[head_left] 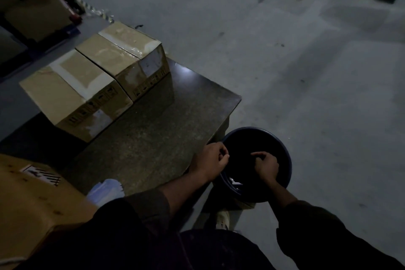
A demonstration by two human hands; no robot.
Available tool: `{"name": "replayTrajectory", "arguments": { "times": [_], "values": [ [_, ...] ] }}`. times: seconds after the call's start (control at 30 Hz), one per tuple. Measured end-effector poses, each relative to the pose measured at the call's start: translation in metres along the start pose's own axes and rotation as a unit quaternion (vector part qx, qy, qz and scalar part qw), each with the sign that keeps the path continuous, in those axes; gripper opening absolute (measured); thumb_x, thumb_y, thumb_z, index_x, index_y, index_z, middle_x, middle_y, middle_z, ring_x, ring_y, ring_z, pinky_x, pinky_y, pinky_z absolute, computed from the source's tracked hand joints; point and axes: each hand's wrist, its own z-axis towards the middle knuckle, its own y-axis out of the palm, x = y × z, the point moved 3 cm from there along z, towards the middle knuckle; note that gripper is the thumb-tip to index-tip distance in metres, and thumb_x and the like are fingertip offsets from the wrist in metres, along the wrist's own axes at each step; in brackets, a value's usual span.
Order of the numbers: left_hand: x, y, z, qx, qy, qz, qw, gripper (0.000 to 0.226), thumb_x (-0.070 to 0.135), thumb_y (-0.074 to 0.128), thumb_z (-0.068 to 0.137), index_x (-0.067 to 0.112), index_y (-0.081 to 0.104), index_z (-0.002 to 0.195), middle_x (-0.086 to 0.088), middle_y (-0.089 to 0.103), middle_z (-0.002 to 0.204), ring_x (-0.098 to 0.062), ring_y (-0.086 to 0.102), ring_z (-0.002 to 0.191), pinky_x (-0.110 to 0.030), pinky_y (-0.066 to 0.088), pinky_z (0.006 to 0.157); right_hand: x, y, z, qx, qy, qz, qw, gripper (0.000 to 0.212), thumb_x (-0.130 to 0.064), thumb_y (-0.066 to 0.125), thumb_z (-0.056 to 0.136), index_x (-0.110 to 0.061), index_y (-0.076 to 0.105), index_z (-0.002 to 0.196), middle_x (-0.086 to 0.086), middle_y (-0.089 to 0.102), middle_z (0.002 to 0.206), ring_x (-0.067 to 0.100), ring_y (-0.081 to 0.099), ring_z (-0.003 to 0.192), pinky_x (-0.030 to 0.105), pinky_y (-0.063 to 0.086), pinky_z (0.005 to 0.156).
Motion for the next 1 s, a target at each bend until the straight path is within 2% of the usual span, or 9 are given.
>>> {"name": "replayTrajectory", "arguments": {
  "times": [0.1,0.2,0.43,0.57,0.7,0.77,0.83,0.93,1.0],
  "values": [
    [0.000,-0.001,0.000,-0.001,-0.009,-0.003,1.000,0.007,0.031,0.064,0.091,0.025,0.066,0.095,0.008,0.065,0.085,-0.008,0.062,0.077,-0.034,0.055,0.073,-0.007,0.004,-0.001,-0.002,-0.016,0.028,0.999,0.023,-0.005,0.056,0.087,-0.016,0.074,0.096,0.006,0.072,0.104,0.023,0.065,0.097,0.029,0.046,0.083],
    [-0.002,-0.004,0.001,0.018,-0.020,-0.012,1.000,0.009,0.033,0.063,0.090,0.026,0.065,0.096,0.009,0.065,0.085,-0.008,0.062,0.078,-0.036,0.055,0.074,-0.026,0.014,-0.009,-0.022,-0.070,0.054,0.996,0.014,-0.013,0.063,0.090,-0.015,0.073,0.100,0.001,0.071,0.099,0.013,0.062,0.092,0.023,0.042,0.080],
    [-0.015,-0.027,-0.003,0.076,-0.056,-0.063,0.994,0.017,0.037,0.059,0.093,0.027,0.061,0.107,0.006,0.069,0.095,-0.015,0.065,0.086,-0.036,0.054,0.077,-0.088,0.047,-0.050,-0.082,-0.191,0.105,0.972,0.009,-0.015,0.064,0.090,-0.018,0.072,0.090,-0.006,0.071,0.085,0.001,0.065,0.080,0.018,0.049,0.073],
    [-0.033,-0.056,-0.017,0.150,-0.078,-0.091,0.981,0.022,0.046,0.051,0.094,0.033,0.058,0.110,0.007,0.069,0.101,-0.015,0.066,0.089,-0.034,0.053,0.075,-0.125,0.062,-0.076,-0.115,-0.251,0.130,0.952,0.008,-0.013,0.063,0.091,-0.018,0.069,0.090,-0.011,0.069,0.081,-0.008,0.063,0.075,0.009,0.046,0.068],
    [-0.055,-0.103,-0.047,0.248,-0.096,-0.112,0.957,0.018,0.045,0.050,0.095,0.034,0.058,0.106,0.009,0.068,0.097,-0.010,0.064,0.084,-0.034,0.054,0.072,-0.166,0.092,-0.113,-0.196,-0.300,0.151,0.921,0.011,-0.014,0.058,0.095,-0.021,0.067,0.094,-0.004,0.070,0.084,0.000,0.064,0.074,0.020,0.051,0.070],
    [-0.068,-0.129,-0.069,0.303,-0.107,-0.110,0.940,0.016,0.045,0.050,0.096,0.034,0.058,0.104,0.011,0.066,0.094,-0.006,0.063,0.083,-0.033,0.054,0.070,-0.188,0.113,-0.140,-0.246,-0.328,0.150,0.900,0.011,-0.026,0.055,0.096,-0.030,0.065,0.094,-0.005,0.070,0.087,0.006,0.066,0.079,0.029,0.054,0.073],
    [-0.080,-0.156,-0.092,0.356,-0.116,-0.104,0.921,0.018,0.045,0.049,0.096,0.032,0.059,0.103,0.011,0.066,0.092,-0.005,0.062,0.081,-0.034,0.053,0.069,-0.209,0.130,-0.170,-0.274,-0.369,0.145,0.876,0.014,-0.034,0.051,0.093,-0.032,0.065,0.093,-0.004,0.070,0.087,0.012,0.066,0.080,0.038,0.055,0.072],
    [-0.106,-0.197,-0.136,0.429,-0.125,-0.101,0.889,0.019,0.043,0.049,0.097,0.028,0.060,0.102,0.010,0.066,0.088,-0.005,0.063,0.079,-0.034,0.053,0.068,-0.240,0.156,-0.226,-0.295,-0.449,0.134,0.833,0.015,-0.016,0.054,0.095,-0.020,0.067,0.098,-0.006,0.069,0.087,0.008,0.066,0.077,0.035,0.056,0.067],
    [-0.124,-0.222,-0.165,0.474,-0.129,-0.089,0.867,0.020,0.042,0.049,0.099,0.027,0.061,0.103,0.010,0.066,0.090,-0.005,0.063,0.081,-0.032,0.053,0.069,-0.259,0.171,-0.262,-0.315,-0.485,0.127,0.806,0.015,-0.011,0.054,0.097,-0.015,0.068,0.102,-0.006,0.070,0.089,0.006,0.066,0.077,0.032,0.056,0.065]
  ]
}}
